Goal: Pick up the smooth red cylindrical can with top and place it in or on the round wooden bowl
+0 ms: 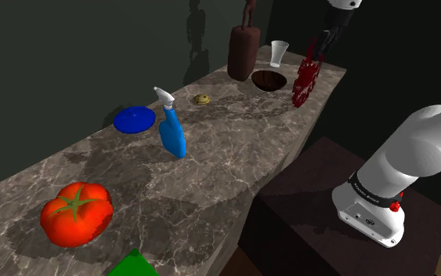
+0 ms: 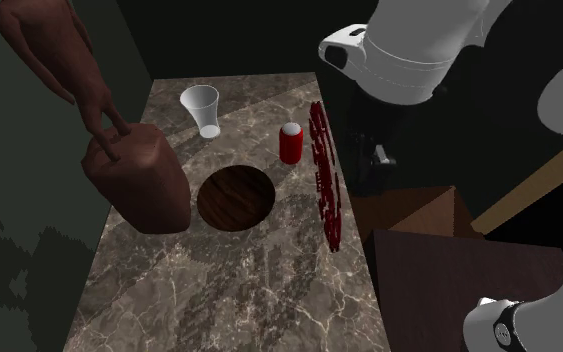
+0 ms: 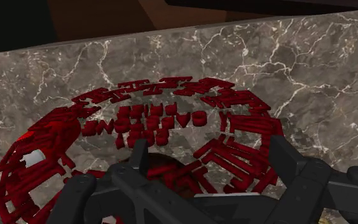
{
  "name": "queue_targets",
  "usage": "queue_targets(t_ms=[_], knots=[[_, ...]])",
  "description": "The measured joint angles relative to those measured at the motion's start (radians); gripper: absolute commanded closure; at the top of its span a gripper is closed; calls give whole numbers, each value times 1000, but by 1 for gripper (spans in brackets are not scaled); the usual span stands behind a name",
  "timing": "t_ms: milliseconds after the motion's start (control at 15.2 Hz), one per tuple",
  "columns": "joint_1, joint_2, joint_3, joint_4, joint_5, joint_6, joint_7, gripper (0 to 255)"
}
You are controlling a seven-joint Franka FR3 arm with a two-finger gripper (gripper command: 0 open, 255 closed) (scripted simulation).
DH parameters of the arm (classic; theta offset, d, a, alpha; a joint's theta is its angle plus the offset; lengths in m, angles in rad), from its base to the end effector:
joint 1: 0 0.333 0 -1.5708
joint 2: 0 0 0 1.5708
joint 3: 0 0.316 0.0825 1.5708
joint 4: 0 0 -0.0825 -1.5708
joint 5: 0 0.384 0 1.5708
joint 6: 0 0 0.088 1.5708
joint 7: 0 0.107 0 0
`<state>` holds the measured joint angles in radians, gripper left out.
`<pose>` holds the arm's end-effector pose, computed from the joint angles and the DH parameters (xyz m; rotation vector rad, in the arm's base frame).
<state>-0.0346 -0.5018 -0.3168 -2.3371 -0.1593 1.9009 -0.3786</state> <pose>0.3793 -0.1648 0.5163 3.1186 0.1700 0.0694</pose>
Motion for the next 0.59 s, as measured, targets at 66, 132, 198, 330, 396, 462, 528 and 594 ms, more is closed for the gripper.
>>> queue_targets(t_ms=[66, 132, 198, 330, 396, 462, 528, 594], knots=[[-2, 32, -21, 20, 0, 12, -25, 0], [-2, 64, -40, 32, 2, 30, -47, 0], [-1, 101, -58, 53, 8, 45, -68, 0], [2, 174, -92, 93, 24, 72, -112, 0], [1, 203, -107, 110, 32, 82, -133, 0], [0, 241, -126, 125, 44, 101, -160, 0], [-2, 284, -148, 160, 59, 106, -194, 0], [-2, 320, -162, 181, 74, 117, -217, 0]])
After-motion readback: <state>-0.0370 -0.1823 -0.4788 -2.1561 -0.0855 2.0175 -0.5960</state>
